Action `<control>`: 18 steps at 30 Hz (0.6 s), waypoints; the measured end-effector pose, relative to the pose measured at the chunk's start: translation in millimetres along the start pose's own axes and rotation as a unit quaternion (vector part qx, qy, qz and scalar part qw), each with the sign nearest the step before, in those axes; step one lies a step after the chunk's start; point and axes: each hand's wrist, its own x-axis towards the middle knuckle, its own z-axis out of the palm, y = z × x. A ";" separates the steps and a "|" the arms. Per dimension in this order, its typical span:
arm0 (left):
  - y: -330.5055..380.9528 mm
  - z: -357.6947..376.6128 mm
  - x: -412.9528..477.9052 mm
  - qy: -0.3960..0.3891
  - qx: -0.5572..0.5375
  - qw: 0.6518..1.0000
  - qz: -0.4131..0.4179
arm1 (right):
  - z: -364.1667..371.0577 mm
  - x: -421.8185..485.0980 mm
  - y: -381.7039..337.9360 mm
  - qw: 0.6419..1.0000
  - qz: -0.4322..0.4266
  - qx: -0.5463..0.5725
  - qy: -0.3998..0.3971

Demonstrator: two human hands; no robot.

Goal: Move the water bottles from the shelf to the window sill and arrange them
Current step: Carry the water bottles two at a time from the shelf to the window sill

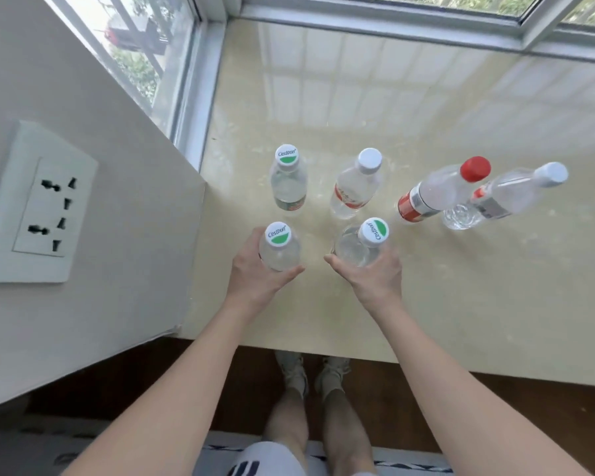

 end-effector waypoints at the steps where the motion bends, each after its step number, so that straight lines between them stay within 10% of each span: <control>1: -4.3 0.2 -1.6 -0.002 0.002 1.000 -0.005 | 0.5 -3.3 3.2 1.000 0.001 -0.005 -0.004; 18: -22.0 6.9 6.3 0.013 0.044 0.997 0.061 | 9.3 -10.7 30.8 0.999 -0.002 -0.053 -0.001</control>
